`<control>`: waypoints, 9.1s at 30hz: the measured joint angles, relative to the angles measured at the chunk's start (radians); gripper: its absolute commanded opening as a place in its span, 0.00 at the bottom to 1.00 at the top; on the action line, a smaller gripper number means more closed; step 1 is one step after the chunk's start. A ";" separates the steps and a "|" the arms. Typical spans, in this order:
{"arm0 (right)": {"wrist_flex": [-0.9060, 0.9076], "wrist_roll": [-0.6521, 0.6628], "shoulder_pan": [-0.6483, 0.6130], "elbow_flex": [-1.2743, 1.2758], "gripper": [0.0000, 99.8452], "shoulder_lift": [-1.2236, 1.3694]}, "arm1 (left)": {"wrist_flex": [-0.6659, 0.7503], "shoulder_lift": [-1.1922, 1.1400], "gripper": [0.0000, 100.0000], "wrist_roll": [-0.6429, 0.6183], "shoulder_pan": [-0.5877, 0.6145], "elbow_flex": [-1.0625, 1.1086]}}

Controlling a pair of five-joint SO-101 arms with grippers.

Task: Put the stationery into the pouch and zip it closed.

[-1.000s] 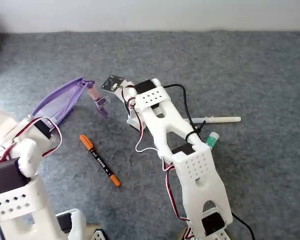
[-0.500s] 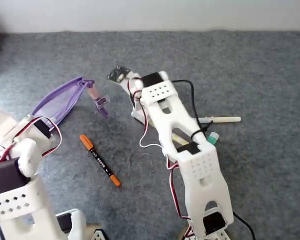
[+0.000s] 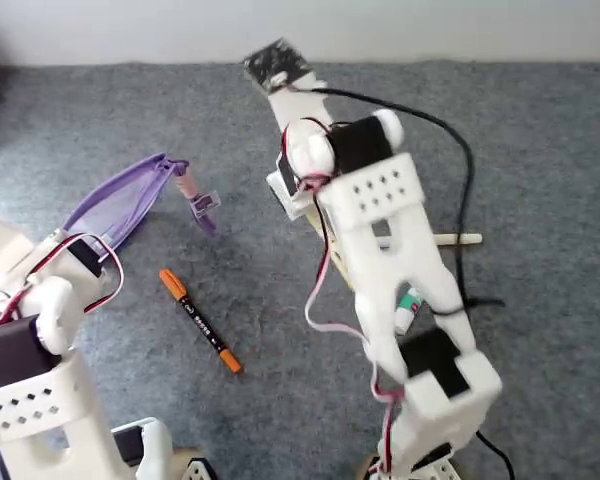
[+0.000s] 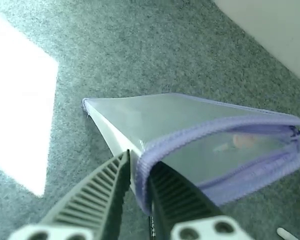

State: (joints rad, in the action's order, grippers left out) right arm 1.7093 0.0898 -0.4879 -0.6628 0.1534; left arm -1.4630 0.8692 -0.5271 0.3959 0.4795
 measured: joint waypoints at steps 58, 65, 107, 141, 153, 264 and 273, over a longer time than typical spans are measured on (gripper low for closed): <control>-0.601 -0.186 -0.353 0.037 0.01 -0.069 | 0.000 0.000 0.01 0.000 0.000 0.000; -0.453 -0.040 -0.353 0.037 0.11 -0.089 | 0.000 0.000 0.01 0.000 0.000 0.000; 0.044 0.396 0.305 0.178 0.32 0.184 | 0.000 0.000 0.01 0.000 0.000 0.000; -0.255 0.663 0.318 0.158 0.00 0.643 | 0.000 0.000 0.01 0.000 0.000 0.000; -0.209 0.664 0.315 0.178 0.01 0.565 | 0.000 0.000 0.01 0.000 0.000 0.000; -0.012 -0.565 0.275 0.753 0.29 -0.123 | 0.000 0.000 0.01 0.000 0.000 0.000; -0.107 -0.565 0.384 0.753 0.29 0.084 | 0.000 0.000 0.01 0.000 0.000 0.000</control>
State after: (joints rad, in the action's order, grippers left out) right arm 1.6019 -0.4749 -0.1043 0.0905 0.2378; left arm -1.4630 0.8692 -0.5271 0.3959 0.4795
